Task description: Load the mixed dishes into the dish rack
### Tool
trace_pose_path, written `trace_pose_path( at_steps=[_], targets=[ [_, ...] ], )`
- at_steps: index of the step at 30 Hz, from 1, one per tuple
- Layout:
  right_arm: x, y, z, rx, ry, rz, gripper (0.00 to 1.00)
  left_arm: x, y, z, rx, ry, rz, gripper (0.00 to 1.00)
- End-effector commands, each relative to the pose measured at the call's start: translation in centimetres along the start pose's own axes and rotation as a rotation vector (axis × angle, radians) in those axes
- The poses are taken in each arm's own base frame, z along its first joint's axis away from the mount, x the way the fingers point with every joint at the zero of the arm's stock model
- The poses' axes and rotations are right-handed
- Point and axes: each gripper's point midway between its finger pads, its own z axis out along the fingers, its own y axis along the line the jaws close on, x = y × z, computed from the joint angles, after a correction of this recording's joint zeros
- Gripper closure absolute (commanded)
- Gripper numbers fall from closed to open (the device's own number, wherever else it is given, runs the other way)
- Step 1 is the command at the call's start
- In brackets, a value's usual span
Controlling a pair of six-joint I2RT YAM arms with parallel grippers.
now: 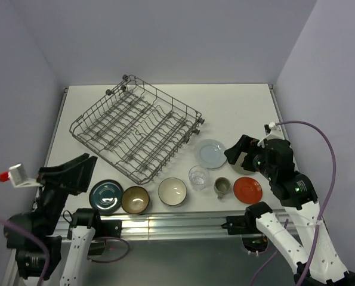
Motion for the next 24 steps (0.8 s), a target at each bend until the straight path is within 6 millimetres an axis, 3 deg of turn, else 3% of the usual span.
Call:
trace_pose_path(
  at_steps=[1,6,8,9,11,12,13,14,15,19,24],
  targets=[
    [0.1,0.3,0.1,-0.017,0.018,-0.024,0.0,4.3,6.3,0.7,-0.209,0.185,-0.019,0.01],
    [2.6,4.4,0.3,-0.186,0.135,-0.022,0.0,7.6,10.6,1.2,-0.352,0.371,-0.022,0.01],
    [3.0,4.7,0.6,-0.15,0.135,-0.033,0.0,8.3,12.6,0.9,-0.438,0.404,-0.012,0.03],
    [4.9,6.0,0.7,-0.166,0.201,-0.061,0.0,8.5,13.5,0.8,-0.472,0.419,0.001,0.02],
    [6.1,6.8,1.3,-0.132,0.214,-0.106,0.0,8.9,14.6,0.3,-0.523,0.429,0.003,0.02],
    [8.8,8.1,1.3,-0.128,0.294,-0.17,0.0,8.9,15.2,0.1,-0.544,0.426,0.007,0.02],
    [9.6,8.4,1.4,-0.104,0.304,-0.198,0.0,9.2,15.6,0.0,-0.554,0.435,0.006,0.02],
    [9.9,8.6,2.0,-0.05,0.286,-0.232,0.0,9.4,15.8,-0.1,-0.559,0.441,0.007,0.03],
    [11.3,9.4,1.4,-0.071,0.313,-0.257,0.0,9.6,16.1,-0.2,-0.566,0.448,0.007,0.03],
    [13.7,11.6,1.2,-0.127,0.348,-0.265,0.01,9.9,16.4,-0.5,-0.583,0.469,0.01,0.06],
    [16.9,11.7,2.3,-0.071,0.376,-0.237,0.05,9.9,16.4,-0.8,-0.59,0.481,0.017,0.12]
  ],
)
